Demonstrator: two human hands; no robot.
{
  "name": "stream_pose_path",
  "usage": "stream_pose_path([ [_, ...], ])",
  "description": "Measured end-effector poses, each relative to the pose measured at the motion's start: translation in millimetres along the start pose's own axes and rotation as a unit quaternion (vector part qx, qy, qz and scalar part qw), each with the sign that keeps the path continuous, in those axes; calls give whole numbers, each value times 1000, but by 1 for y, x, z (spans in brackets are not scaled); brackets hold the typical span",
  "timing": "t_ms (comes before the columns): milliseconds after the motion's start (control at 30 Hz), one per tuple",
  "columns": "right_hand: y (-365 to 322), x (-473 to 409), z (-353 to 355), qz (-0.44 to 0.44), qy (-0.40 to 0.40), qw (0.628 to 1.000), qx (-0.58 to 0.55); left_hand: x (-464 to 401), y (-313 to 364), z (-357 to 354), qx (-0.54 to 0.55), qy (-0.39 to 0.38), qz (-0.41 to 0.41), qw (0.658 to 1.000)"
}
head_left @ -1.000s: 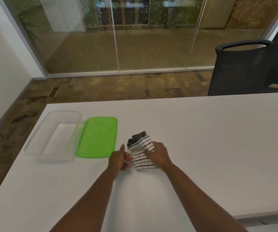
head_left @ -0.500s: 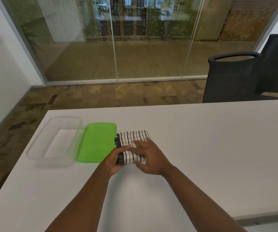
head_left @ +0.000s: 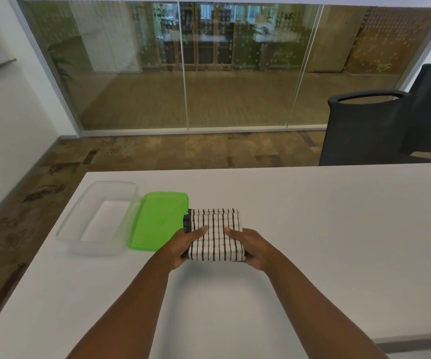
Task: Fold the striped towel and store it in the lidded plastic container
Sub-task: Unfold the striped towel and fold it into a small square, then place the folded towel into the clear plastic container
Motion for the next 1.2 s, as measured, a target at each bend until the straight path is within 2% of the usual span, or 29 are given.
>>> stream_pose_path([
  [67, 0, -3, -2, 21, 20, 999, 17, -2, 6, 13, -112, 76, -34, 990],
  [133, -1, -5, -5, 40, 39, 998, 31, -3, 18, 24, -211, 155, -92, 961],
  [200, -1, -6, -9, 52, 48, 997, 39, -2, 27, 30, -255, 204, -132, 936],
  [267, 0, -8, -12, 57, 49, 996, 44, -1, 30, 31, -272, 218, -151, 925],
  [400, 0, -12, -14, 59, 48, 996, 46, -1, 33, 32, -268, 208, -170, 925],
  [533, -6, -14, -11, 65, 53, 996, 39, 0, 34, 51, -188, 197, -135, 953],
  [567, -8, -14, -8, 65, 59, 996, 36, 3, 42, 61, -184, 211, -167, 945],
  [600, -9, -15, -5, 65, 65, 995, 31, 10, 55, 73, -231, 239, -225, 916],
  [667, -10, -16, 1, 64, 75, 995, 19, 21, 72, 101, -400, 321, -317, 798],
  [700, -10, -16, 3, 64, 78, 995, 11, 25, 75, 113, -480, 356, -332, 729],
  [733, -10, -17, 5, 64, 80, 995, 4, 27, 76, 126, -536, 377, -330, 680],
  [767, -10, -17, 7, 64, 82, 995, -1, 26, 74, 141, -569, 389, -302, 658],
  [833, -9, -18, 9, 61, 87, 994, -4, 23, 64, 171, -615, 390, -222, 649],
  [967, -9, -18, 12, 63, 91, 994, -3, 16, 48, 208, -713, 352, -108, 597],
  [1100, -9, -19, 17, 62, 94, 994, -1, 20, 50, 215, -716, 362, -124, 584],
  [1200, -8, -20, 20, 62, 99, 993, 6, 22, 51, 211, -691, 364, -161, 604],
])
Point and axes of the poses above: each hand's wrist, its own x-axis away from the middle knuckle, its own z-axis out of the back of the hand, y = z × x, the point moved 9 cm from there along -x, towards the middle knuckle, and after that the axes turned 9 degrees about y, right-handed, at the moved point
